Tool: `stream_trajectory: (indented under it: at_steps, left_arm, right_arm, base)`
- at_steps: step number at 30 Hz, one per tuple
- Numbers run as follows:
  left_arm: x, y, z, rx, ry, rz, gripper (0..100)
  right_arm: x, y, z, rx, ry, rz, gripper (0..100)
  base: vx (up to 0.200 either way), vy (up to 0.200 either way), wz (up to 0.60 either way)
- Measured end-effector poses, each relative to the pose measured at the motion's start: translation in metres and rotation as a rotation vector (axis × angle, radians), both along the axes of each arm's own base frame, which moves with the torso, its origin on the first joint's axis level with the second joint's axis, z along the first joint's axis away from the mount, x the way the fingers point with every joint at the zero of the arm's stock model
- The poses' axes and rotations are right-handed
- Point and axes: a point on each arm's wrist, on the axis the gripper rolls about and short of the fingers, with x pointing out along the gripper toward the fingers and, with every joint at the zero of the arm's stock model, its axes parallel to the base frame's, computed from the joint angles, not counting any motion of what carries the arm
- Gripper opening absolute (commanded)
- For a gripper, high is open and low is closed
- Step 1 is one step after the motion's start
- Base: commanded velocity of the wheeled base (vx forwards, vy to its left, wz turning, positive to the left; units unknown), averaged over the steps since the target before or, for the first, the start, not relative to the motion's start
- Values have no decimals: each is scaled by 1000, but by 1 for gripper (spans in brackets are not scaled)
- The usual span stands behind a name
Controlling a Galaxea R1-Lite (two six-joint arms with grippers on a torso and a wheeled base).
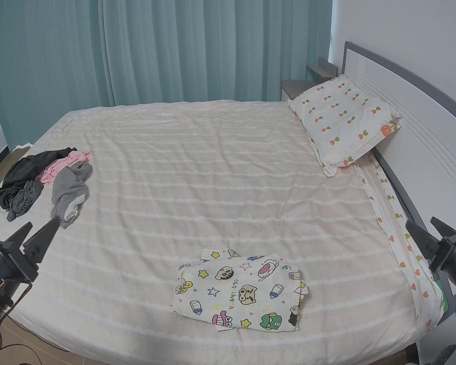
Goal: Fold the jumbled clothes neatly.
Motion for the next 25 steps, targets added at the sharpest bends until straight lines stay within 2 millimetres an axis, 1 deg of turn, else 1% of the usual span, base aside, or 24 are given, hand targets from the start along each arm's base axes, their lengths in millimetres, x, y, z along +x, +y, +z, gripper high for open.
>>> stream_trajectory:
  at_steps: [3,7,9,12,14,15,16,19,22,25]
  left_arm:
    - [-21,5,2,37,-22,71,100]
    - [-49,11,-5,107,-30,159,100]
    - [-61,12,-14,146,-24,183,100]
    - [-77,13,-32,206,-18,186,100]
    - [-88,12,-49,247,-4,156,100]
    - [-91,12,-55,260,7,142,100]
    - [-95,11,-65,280,20,120,100]
    - [-101,10,-81,321,20,80,100]
    - [-104,10,-88,331,4,71,100]
    - [-106,10,-90,330,-12,77,100]
  right_arm:
    - [-22,-11,-4,-44,1,-63,100]
    - [-52,-22,-16,-104,15,-152,100]
    - [-66,-25,-23,-128,10,-176,100]
    - [-86,-27,-36,-165,2,-191,100]
    - [-99,-28,-46,-183,-8,-188,100]
    - [-102,-28,-49,-185,-10,-184,100]
    - [-107,-28,-56,-185,-6,-169,100]
    - [-116,-27,-68,-189,-5,-142,100]
    - [-120,-26,-71,-208,-37,-136,100]
    - [-122,-26,-71,-214,-62,-138,100]
  base:
    - [0,0,0]
    - [0,0,0]
    - [0,0,0]
    - [0,0,0]
    - [0,0,0]
    - [0,0,0]
    - [0,0,0]
    - [0,0,0]
    - [0,0,0]
    - [0,0,0]
